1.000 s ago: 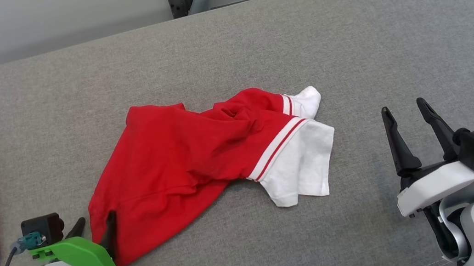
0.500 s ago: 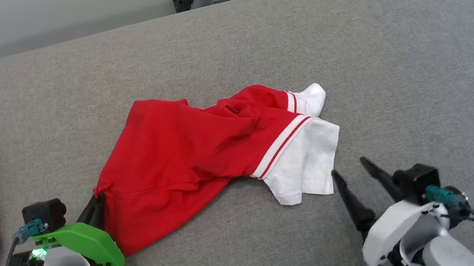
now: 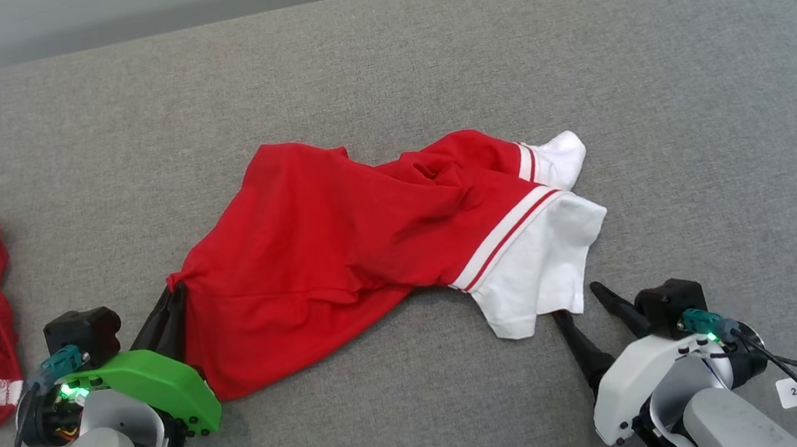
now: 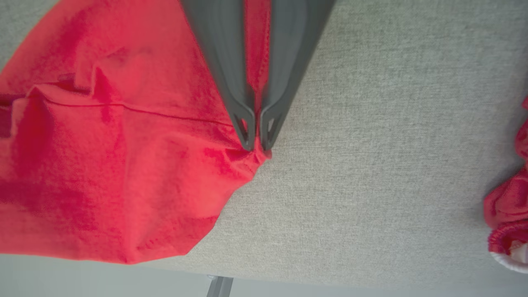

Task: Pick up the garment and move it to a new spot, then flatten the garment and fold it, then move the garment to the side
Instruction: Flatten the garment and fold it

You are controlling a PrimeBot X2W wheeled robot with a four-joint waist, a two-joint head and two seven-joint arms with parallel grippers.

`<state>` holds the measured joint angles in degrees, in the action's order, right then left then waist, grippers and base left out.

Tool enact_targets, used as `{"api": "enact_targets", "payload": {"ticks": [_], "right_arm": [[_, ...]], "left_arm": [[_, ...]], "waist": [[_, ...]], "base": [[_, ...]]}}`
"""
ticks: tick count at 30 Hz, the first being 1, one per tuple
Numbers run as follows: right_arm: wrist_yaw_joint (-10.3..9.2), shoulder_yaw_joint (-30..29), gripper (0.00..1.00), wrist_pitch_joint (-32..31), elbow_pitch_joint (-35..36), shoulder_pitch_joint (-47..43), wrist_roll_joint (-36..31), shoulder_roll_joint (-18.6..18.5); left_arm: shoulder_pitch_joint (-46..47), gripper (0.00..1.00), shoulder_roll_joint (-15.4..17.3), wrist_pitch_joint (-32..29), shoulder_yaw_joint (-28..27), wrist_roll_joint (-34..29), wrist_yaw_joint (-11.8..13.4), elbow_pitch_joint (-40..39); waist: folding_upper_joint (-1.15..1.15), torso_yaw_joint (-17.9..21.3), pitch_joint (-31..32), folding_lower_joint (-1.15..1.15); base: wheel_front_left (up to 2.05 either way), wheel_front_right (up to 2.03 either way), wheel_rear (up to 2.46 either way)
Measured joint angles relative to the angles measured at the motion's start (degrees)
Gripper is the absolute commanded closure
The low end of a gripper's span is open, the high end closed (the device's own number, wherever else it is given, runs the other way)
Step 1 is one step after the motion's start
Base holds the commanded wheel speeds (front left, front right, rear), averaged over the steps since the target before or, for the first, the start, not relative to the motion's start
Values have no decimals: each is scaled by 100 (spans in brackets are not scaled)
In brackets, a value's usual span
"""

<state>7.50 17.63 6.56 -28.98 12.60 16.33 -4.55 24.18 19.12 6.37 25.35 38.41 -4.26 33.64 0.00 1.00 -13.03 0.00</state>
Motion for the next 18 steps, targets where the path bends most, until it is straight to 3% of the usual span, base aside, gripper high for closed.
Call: {"api": "enact_targets", "payload": {"ticks": [9, 18], "right_arm": [[4, 58, 100, 297, -33, 204, 177, -233], [3, -248, 100, 513, 1478, 151, -58, -732]], "left_arm": [[-33, 100, 67, 176, -31, -34, 176, -389], [-128, 100, 325, 381, -227, -200, 579, -1302]], "waist": [[0, -59, 2, 0], [0, 64, 42, 0]], "base": [[0, 0, 0], [0, 0, 0]]}}
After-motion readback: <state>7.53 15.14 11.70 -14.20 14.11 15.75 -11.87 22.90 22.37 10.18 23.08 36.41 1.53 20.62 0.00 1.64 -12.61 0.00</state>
